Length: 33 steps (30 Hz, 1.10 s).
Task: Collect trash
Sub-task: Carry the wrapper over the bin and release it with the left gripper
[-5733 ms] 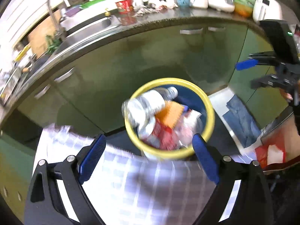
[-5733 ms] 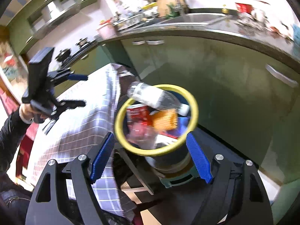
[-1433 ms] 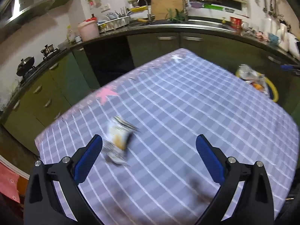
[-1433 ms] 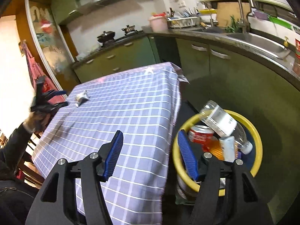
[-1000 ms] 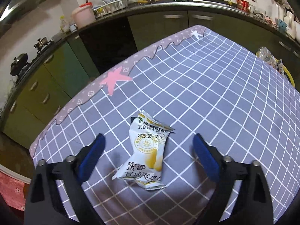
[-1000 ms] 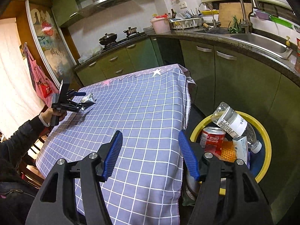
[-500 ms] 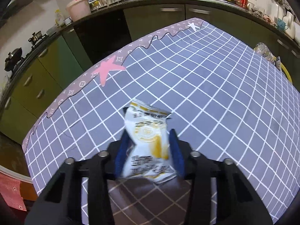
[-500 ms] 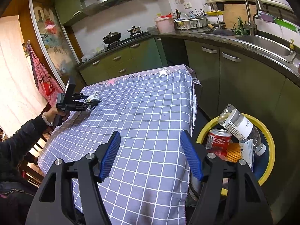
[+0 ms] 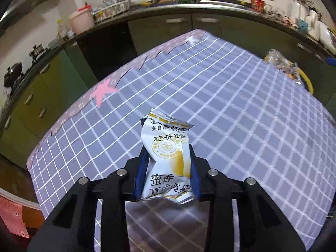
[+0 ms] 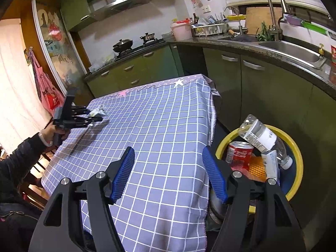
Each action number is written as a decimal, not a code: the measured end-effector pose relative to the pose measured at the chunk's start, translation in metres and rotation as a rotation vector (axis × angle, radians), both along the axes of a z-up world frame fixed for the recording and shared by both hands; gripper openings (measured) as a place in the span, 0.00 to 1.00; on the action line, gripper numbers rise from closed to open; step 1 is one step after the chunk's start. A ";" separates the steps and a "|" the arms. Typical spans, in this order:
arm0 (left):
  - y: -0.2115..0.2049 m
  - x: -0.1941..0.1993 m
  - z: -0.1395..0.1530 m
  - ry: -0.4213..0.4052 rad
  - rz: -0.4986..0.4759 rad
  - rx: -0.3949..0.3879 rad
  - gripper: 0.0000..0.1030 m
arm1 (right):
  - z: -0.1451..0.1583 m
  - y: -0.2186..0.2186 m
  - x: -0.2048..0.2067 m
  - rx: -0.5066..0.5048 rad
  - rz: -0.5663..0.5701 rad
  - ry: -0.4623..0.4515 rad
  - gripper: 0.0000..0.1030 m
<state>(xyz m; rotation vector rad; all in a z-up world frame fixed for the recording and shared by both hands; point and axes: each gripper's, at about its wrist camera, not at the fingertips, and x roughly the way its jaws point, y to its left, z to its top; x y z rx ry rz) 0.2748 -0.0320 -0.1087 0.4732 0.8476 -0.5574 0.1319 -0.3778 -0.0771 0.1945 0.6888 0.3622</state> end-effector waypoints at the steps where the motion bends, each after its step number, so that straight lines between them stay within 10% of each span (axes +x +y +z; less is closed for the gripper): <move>1: -0.007 -0.009 0.007 -0.009 -0.011 -0.007 0.33 | 0.000 -0.002 -0.002 0.001 -0.005 -0.002 0.65; 17: -0.204 -0.105 0.078 0.055 -0.356 -0.133 0.33 | 0.004 -0.102 -0.074 0.060 -0.293 -0.065 0.66; 33: -0.440 -0.068 -0.019 0.233 -0.500 -0.039 0.34 | -0.042 -0.194 -0.142 0.182 -0.445 -0.046 0.66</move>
